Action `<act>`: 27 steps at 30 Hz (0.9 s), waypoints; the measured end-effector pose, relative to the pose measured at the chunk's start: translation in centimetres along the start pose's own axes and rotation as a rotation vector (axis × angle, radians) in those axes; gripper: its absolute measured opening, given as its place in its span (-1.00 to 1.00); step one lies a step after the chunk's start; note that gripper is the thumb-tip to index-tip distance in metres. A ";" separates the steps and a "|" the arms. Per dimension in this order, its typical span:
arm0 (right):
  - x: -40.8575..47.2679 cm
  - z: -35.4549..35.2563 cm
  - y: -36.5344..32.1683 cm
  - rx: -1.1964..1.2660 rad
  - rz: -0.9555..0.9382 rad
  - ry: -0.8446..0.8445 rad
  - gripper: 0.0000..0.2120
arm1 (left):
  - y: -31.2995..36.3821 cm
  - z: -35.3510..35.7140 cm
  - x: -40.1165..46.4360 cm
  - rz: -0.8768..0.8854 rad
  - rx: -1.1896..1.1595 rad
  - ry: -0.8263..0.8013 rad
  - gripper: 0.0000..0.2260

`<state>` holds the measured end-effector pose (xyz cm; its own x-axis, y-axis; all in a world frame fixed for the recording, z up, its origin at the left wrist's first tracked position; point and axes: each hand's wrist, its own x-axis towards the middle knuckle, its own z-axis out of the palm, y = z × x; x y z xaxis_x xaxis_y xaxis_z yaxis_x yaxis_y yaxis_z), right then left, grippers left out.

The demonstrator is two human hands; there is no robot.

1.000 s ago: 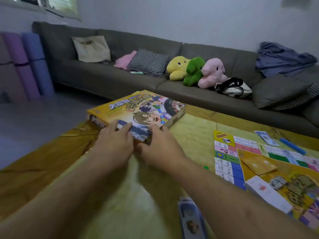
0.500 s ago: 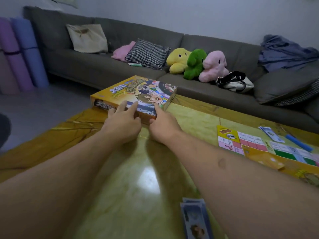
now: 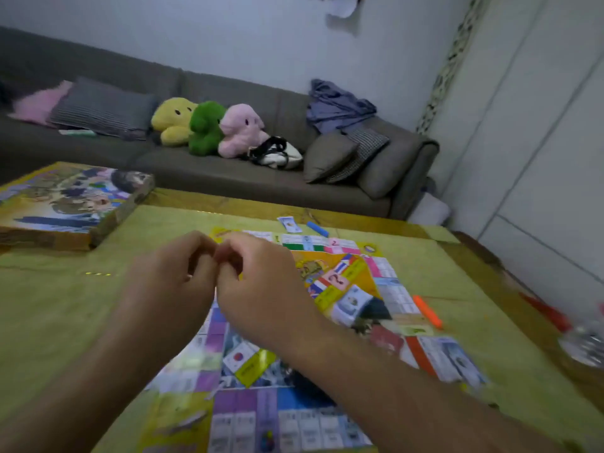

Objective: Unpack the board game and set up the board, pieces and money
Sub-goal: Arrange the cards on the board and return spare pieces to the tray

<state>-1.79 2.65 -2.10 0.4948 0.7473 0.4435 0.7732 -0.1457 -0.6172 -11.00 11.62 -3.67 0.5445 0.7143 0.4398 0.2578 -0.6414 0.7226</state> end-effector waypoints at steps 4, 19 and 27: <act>-7.5 -8.9 2.3 0.006 0.028 0.086 -0.89 | 8.8 3.8 -5.9 0.080 -0.073 -0.053 -0.80; -31.8 -35.9 21.7 -0.433 0.667 -0.023 -0.66 | 30.0 25.8 -23.1 0.247 -0.124 -0.527 -0.86; -39.2 -39.7 27.6 -0.407 0.685 0.141 -0.77 | 35.1 36.4 -26.1 0.512 0.155 -1.002 -0.57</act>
<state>15.92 -56.42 -10.75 0.9355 0.3212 0.1471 0.3500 -0.7863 -0.5091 12.88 -39.76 -9.20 0.9897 -0.1429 -0.0103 -0.1208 -0.8710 0.4762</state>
